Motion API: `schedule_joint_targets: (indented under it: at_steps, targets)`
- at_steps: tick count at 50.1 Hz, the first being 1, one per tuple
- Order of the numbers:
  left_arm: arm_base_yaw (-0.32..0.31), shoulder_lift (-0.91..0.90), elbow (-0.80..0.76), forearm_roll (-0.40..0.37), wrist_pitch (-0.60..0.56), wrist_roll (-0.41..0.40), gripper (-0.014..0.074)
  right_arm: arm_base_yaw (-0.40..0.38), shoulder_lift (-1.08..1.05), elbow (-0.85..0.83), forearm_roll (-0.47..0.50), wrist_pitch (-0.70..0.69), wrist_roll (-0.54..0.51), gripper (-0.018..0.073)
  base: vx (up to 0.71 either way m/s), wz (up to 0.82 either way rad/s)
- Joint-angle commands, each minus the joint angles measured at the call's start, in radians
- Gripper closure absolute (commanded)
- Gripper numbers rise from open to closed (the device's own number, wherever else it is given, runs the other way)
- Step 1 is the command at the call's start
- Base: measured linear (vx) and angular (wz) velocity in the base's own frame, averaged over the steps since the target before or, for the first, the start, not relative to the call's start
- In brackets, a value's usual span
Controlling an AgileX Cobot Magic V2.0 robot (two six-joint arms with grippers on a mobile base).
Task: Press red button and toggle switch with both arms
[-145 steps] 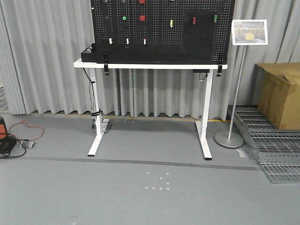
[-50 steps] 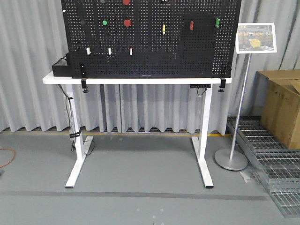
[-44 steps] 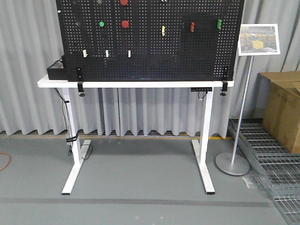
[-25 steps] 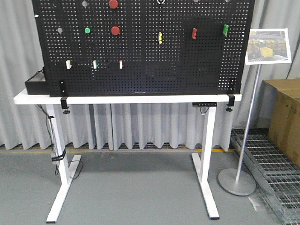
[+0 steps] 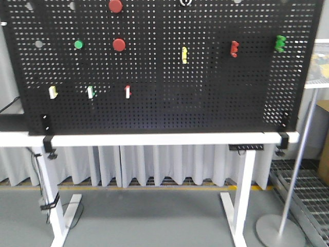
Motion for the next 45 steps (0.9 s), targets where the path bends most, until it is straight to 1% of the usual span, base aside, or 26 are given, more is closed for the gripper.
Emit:
schedule_joint_targets:
  at_steps: [1,23,45]
  targets:
    - [-0.002,0.015,0.034,-0.002,-0.077,-0.003,0.0594,-0.007,-0.018,0.011,-0.003,-0.083,-0.007,0.0559,0.51,0.02]
    - [-0.002,0.015,0.034,-0.002,-0.077,-0.003,0.0594,-0.007,-0.018,0.011,-0.003,-0.083,-0.007,0.0559,0.45,-0.02]
    - [-0.002,0.015,0.034,-0.002,-0.077,-0.003,0.0594,-0.007,-0.018,0.011,-0.003,-0.083,-0.007,0.0559,0.29,0.01]
